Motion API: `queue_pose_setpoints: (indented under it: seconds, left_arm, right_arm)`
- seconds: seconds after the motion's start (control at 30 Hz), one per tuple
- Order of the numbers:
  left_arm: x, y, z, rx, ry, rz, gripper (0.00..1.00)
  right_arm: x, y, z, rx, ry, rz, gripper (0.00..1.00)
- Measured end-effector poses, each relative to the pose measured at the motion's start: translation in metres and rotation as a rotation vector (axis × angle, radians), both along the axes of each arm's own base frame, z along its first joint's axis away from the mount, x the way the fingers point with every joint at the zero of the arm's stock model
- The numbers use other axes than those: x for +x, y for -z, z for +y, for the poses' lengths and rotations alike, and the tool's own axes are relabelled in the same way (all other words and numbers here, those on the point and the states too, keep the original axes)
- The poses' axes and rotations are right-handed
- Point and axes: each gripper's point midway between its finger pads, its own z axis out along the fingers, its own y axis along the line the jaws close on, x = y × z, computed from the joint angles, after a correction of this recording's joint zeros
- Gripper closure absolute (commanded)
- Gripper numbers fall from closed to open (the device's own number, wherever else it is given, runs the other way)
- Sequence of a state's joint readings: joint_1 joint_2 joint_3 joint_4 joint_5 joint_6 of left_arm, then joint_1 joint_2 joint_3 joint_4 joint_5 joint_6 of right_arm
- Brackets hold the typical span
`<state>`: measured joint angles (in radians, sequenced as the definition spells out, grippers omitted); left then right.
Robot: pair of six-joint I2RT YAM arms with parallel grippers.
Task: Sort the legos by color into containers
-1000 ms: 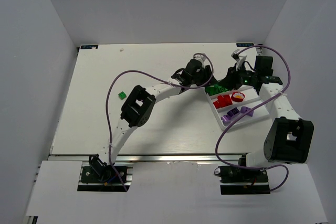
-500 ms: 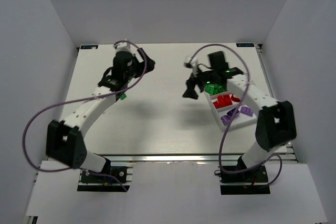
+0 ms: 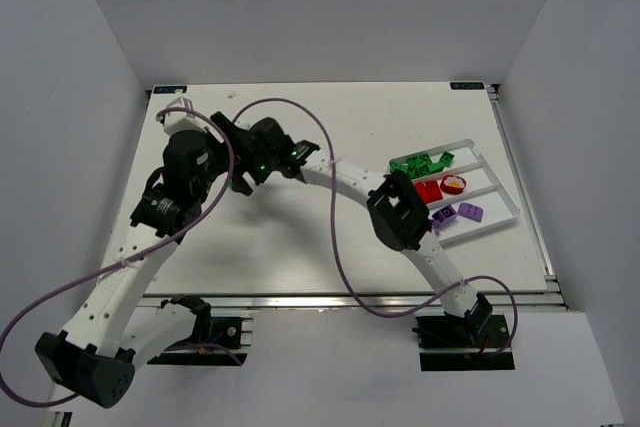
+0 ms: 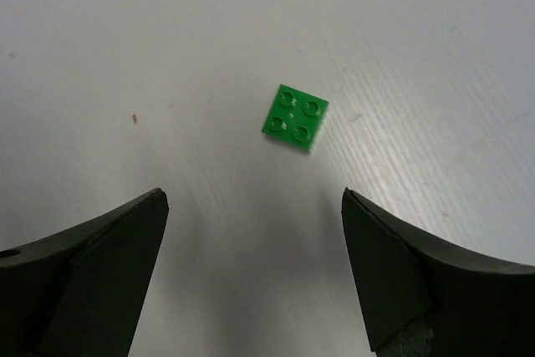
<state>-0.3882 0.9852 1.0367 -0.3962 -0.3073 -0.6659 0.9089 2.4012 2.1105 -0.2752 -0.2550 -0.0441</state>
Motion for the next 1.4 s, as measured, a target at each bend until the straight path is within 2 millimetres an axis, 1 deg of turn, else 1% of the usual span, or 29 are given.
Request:
queue_pose_setpoints:
  seconds: [0.07, 0.17, 0.23, 0.27, 0.33, 0.37, 0.5, 0.6, 0.63, 0.67, 0.7, 0.77, 0.8, 0.87, 0.9, 0.97, 1.0, 1.03, 1.07, 1.1, 1.13, 1.17, 1.2, 1.23, 1.27, 1.33, 1.4]
  left_arm:
    - [-0.007, -0.005, 0.007, -0.004, -0.024, -0.008, 0.02]
    - [-0.016, -0.004, 0.017, 0.005, -0.058, 0.003, 0.02]
    - [-0.021, -0.002, 0.022, 0.015, -0.075, 0.014, 0.02]
    - [-0.023, -0.001, 0.024, 0.019, -0.081, 0.021, 0.02]
    - [-0.027, 0.001, 0.027, 0.023, -0.092, 0.032, 0.02]
    - [-0.029, 0.002, 0.029, 0.026, -0.098, 0.037, 0.02]
    - [-0.036, 0.004, 0.034, 0.028, -0.113, 0.052, 0.02]
    - [-0.042, 0.003, 0.038, 0.022, -0.126, 0.051, 0.02]
    - [-0.044, 0.002, 0.039, 0.019, -0.13, 0.049, 0.02]
    - [-0.046, 0.001, 0.04, 0.014, -0.133, 0.046, 0.02]
    - [-0.047, 0.0, 0.041, 0.011, -0.137, 0.044, 0.02]
    - [-0.049, -0.002, 0.043, 0.006, -0.142, 0.039, 0.02]
    - [-0.05, -0.003, 0.044, 0.0, -0.146, 0.035, 0.02]
    - [-0.051, -0.004, 0.045, -0.004, -0.153, 0.031, 0.02]
    - [-0.051, -0.004, 0.046, -0.005, -0.157, 0.029, 0.02]
    - [-0.05, -0.003, 0.046, -0.006, -0.165, 0.03, 0.02]
    - [-0.05, -0.002, 0.047, -0.005, -0.169, 0.031, 0.02]
    - [-0.05, -0.002, 0.047, -0.004, -0.172, 0.032, 0.02]
    - [-0.049, -0.001, 0.048, -0.003, -0.176, 0.032, 0.02]
    - [-0.048, -0.002, 0.048, -0.002, -0.179, 0.031, 0.02]
    - [-0.047, -0.002, 0.048, -0.002, -0.182, 0.03, 0.02]
    - [-0.045, -0.002, 0.048, -0.002, -0.183, 0.027, 0.02]
    - [-0.044, -0.002, 0.047, -0.004, -0.184, 0.023, 0.02]
    - [-0.042, -0.003, 0.046, -0.006, -0.184, 0.019, 0.02]
    - [-0.04, -0.002, 0.045, -0.009, -0.183, 0.015, 0.02]
    - [-0.035, 0.001, 0.042, -0.015, -0.175, 0.01, 0.02]
    - [-0.031, 0.008, 0.037, -0.021, -0.161, 0.015, 0.02]
  right_arm:
    - [-0.006, 0.015, 0.02, 0.015, 0.045, 0.007, 0.11]
    - [-0.014, 0.043, 0.033, 0.0, 0.103, 0.038, 0.1]
    - [-0.011, 0.057, 0.04, -0.002, 0.145, 0.05, 0.11]
    - [-0.005, 0.062, 0.045, 0.006, 0.166, 0.045, 0.11]
    - [0.01, 0.062, 0.054, 0.043, 0.206, 0.016, 0.12]
    - [0.015, 0.063, 0.056, 0.052, 0.225, 0.004, 0.12]
    - [0.03, 0.064, 0.055, 0.061, 0.291, -0.044, 0.15]
    - [0.035, 0.065, 0.055, 0.062, 0.32, -0.065, 0.2]
    - [0.036, 0.066, 0.055, 0.061, 0.324, -0.07, 0.26]
    - [0.036, 0.066, 0.055, 0.059, 0.326, -0.073, 0.3]
    - [0.036, 0.066, 0.055, 0.058, 0.325, -0.077, 0.37]
    - [0.035, 0.067, 0.055, 0.053, 0.32, -0.079, 0.45]
    - [0.034, 0.068, 0.055, 0.054, 0.317, -0.08, 0.53]
    - [0.033, 0.07, 0.056, 0.053, 0.297, -0.087, 0.6]
    - [0.032, 0.07, 0.057, 0.054, 0.288, -0.093, 0.68]
    - [0.03, 0.069, 0.056, 0.052, 0.264, -0.1, 0.76]
    - [0.028, 0.069, 0.055, 0.049, 0.252, -0.101, 0.82]
    - [0.025, 0.068, 0.053, 0.041, 0.234, -0.101, 0.85]
    - [0.022, 0.068, 0.05, 0.033, 0.216, -0.097, 0.87]
    - [0.019, 0.067, 0.044, 0.022, 0.198, -0.091, 0.95]
    - [0.012, 0.066, 0.038, 0.009, 0.171, -0.076, 0.99]
    - [0.004, 0.064, 0.032, 0.001, 0.14, -0.058, 1.0]
    - [0.0, 0.056, 0.026, 0.006, 0.109, -0.057, 1.0]
    - [-0.007, 0.049, 0.013, 0.008, 0.076, -0.05, 1.0]
    - [-0.017, 0.041, -0.006, 0.0, 0.035, -0.032, 1.0]
    - [-0.022, 0.009, -0.041, 0.025, -0.017, -0.034, 1.0]
    - [-0.014, -0.034, -0.08, 0.065, -0.035, -0.068, 1.0]
